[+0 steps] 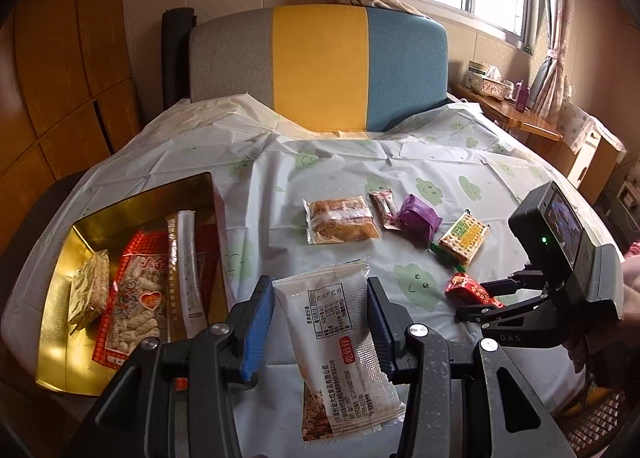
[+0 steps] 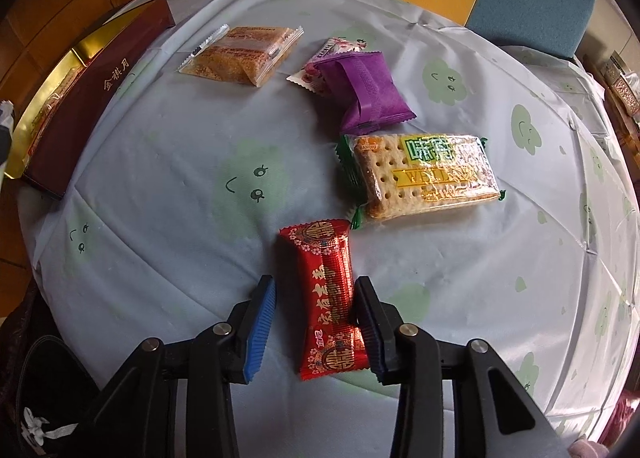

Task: Organize snacks
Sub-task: 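Lift the white packet with left gripper while right gripper grasps the red candy bar, then carry the white pastry packet into the gold tin with the left gripper and release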

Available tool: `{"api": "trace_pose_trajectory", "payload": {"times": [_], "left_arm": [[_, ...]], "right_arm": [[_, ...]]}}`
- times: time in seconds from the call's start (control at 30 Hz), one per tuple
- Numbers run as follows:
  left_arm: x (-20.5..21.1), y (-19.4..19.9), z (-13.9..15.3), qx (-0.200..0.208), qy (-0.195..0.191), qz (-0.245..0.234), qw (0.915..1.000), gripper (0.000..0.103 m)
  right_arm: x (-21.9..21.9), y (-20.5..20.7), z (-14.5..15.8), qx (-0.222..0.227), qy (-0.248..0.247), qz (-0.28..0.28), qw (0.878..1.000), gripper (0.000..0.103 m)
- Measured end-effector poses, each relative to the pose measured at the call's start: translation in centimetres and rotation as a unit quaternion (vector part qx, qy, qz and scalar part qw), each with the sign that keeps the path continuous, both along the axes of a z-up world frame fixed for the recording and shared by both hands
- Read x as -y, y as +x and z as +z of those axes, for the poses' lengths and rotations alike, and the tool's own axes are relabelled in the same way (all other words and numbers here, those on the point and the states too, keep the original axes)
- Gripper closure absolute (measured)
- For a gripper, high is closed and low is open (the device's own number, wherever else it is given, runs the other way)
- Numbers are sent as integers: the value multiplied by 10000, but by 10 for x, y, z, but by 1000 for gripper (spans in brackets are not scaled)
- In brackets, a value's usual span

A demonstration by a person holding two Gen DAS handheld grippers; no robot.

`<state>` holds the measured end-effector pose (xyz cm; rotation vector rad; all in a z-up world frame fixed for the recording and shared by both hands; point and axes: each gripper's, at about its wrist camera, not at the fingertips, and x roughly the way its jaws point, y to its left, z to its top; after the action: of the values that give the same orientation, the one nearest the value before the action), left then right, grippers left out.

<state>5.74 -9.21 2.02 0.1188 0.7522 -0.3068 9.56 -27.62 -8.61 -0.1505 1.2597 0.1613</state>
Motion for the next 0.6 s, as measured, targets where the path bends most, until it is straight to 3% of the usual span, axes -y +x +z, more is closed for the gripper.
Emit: {"api": "trace_pose_trajectory", "payload": {"times": [0.27,0.6], "left_arm": [[-51,2,16,285,121,768,9966,57],[-120,5,13,295,153,1647,9858,57]], "right_arm": [[-2,-10,-7,133,-168,111,9997,62],[-16,-22,-6,307,-436,336,9980,67]]}}
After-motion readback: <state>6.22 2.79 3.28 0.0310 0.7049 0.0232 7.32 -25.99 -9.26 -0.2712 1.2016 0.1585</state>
